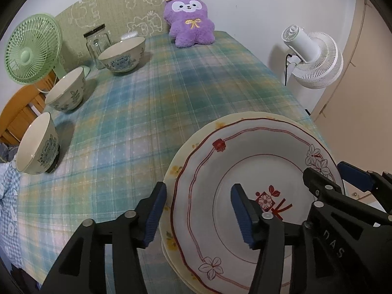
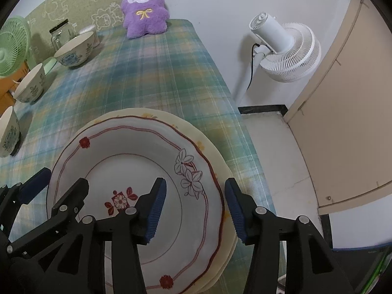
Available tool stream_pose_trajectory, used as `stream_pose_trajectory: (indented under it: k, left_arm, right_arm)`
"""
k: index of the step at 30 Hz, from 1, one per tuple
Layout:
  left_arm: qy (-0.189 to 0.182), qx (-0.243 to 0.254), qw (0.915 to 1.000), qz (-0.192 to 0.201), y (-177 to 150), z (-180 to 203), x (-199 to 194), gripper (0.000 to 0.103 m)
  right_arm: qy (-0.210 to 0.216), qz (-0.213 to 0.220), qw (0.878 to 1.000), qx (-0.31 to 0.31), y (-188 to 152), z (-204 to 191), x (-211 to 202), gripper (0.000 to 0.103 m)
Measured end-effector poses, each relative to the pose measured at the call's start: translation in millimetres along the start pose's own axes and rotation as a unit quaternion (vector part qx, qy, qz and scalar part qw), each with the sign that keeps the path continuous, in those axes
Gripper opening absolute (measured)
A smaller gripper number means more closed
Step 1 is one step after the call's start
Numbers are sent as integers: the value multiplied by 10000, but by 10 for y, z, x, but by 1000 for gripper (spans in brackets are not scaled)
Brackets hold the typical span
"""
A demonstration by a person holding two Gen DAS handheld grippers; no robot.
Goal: Organize plates and bowls
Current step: 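Open both grippers and withdraw them from the plate stack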
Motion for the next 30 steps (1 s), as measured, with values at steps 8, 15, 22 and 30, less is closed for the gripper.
stream_pose_trajectory:
  k: [8, 15, 22, 30]
  left_arm:
    - [-198, -39, 9997, 125, -1, -97, -206, 70]
    - [-178, 18, 9994, 305, 69, -173, -459, 76]
    - [-129, -22, 9987, 502, 137, -221, -717, 79]
    - [23, -125, 9965, 824, 260, -256, -997, 83]
  right_arm:
    - [82, -73, 9998, 144, 7, 52, -164, 62]
    - [12, 127, 9997, 203, 59, 39, -459, 65]
    - [85, 367, 9991, 194, 204, 49, -709, 66]
    - [508, 852, 9950, -87, 404, -116, -1052, 69]
Point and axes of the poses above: each gripper's, at about its wrist camera, not at the fingertips, and x roughly the way its jaws point, z to its right, y to its top, the point moved 2 cm from there along x, roughly the way its jaws point, and after that the axes turned 9 degrees about -y, right-handed, at the moved point
